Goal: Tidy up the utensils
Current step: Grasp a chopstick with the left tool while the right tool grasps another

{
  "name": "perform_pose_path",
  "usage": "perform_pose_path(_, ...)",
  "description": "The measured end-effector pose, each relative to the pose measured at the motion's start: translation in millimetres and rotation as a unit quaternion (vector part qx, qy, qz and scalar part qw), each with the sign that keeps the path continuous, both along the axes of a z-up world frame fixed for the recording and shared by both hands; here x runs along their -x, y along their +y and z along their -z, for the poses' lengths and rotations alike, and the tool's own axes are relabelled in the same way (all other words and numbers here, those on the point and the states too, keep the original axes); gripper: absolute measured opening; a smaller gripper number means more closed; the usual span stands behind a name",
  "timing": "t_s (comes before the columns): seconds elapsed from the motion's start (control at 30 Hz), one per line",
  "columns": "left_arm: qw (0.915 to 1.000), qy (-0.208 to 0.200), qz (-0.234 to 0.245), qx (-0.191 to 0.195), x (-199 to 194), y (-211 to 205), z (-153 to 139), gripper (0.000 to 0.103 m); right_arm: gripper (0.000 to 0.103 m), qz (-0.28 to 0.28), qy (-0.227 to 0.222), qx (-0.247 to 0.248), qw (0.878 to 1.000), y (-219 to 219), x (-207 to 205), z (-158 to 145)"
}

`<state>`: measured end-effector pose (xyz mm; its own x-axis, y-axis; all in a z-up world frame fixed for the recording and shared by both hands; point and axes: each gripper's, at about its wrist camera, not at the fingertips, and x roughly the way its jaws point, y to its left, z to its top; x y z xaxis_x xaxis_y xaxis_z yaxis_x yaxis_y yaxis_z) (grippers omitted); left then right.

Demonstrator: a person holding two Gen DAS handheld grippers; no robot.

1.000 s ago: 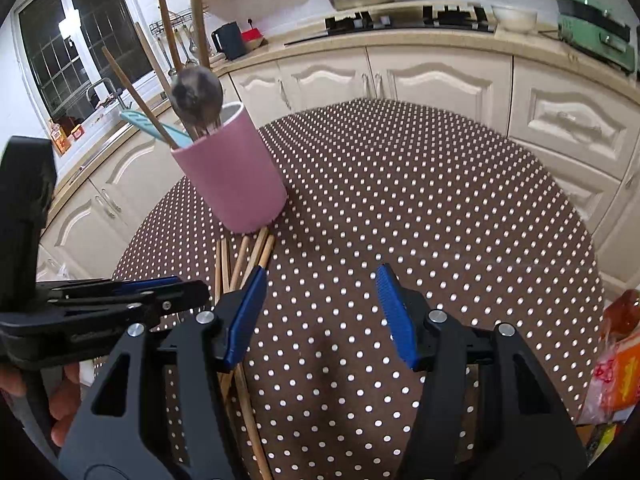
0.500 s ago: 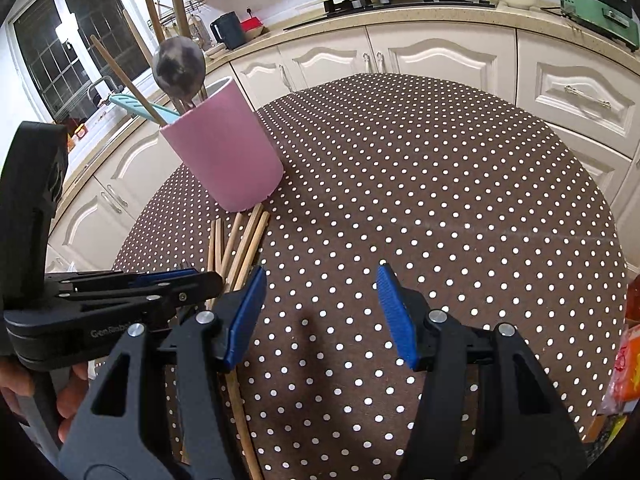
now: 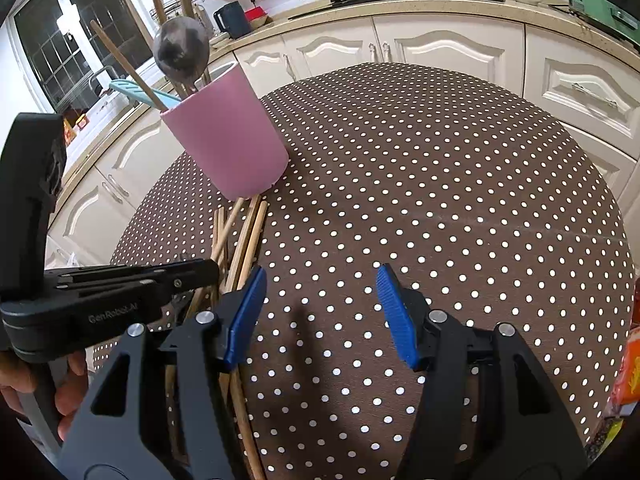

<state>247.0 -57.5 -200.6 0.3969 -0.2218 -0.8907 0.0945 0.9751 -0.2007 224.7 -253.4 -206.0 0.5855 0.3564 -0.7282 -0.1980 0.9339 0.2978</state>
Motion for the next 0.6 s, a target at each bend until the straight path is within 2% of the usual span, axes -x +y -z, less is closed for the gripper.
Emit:
perform_pose_path(0.3,0.9994,-0.032,-0.002,0.013,19,19,-23,0.006,0.057,-0.046,0.050,0.016,0.998,28,-21,4)
perform_pose_path(0.37,0.9993,-0.035,-0.004,0.016,24,26,-26,0.006,0.049,-0.049,0.061,0.021,0.997,32,-25,7)
perform_pose_path(0.4,0.9992,-0.036,-0.005,0.018,25,29,-27,0.006,0.042,-0.048,0.065,0.023,0.996,33,-27,9)
perform_pose_path(0.6,0.9990,-0.035,-0.011,0.027,29,48,-28,0.006,0.036,-0.054,0.079,0.028,0.995,48,-34,7)
